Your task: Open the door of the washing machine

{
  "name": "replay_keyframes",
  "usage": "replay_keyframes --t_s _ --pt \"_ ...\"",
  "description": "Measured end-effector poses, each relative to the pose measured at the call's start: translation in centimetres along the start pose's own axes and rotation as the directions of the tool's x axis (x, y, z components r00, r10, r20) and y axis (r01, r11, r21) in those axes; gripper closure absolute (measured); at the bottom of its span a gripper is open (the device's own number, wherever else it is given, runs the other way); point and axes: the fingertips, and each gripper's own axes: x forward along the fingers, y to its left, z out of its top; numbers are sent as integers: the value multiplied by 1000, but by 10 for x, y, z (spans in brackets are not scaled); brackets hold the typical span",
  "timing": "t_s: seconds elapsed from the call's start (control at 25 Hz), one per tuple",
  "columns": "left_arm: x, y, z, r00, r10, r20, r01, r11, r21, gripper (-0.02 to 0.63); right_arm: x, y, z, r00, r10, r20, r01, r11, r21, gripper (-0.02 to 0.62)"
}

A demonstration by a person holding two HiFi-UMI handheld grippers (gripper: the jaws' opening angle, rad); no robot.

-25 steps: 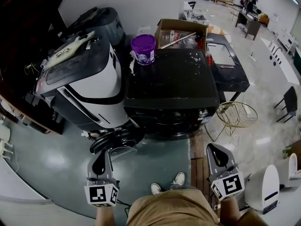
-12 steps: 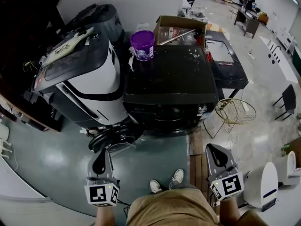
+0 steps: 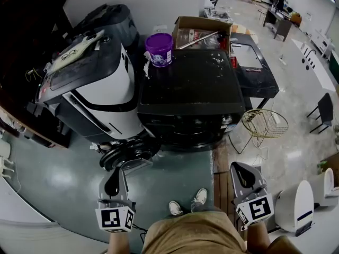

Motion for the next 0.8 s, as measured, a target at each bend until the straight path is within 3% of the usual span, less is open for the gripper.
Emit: replay_keyframes --t_s 0.8 --pt "0 -14 3 1000 -17 12 17 1000 -7 548 -3 -3 4 1000 5 7 -5 1000 -19 591"
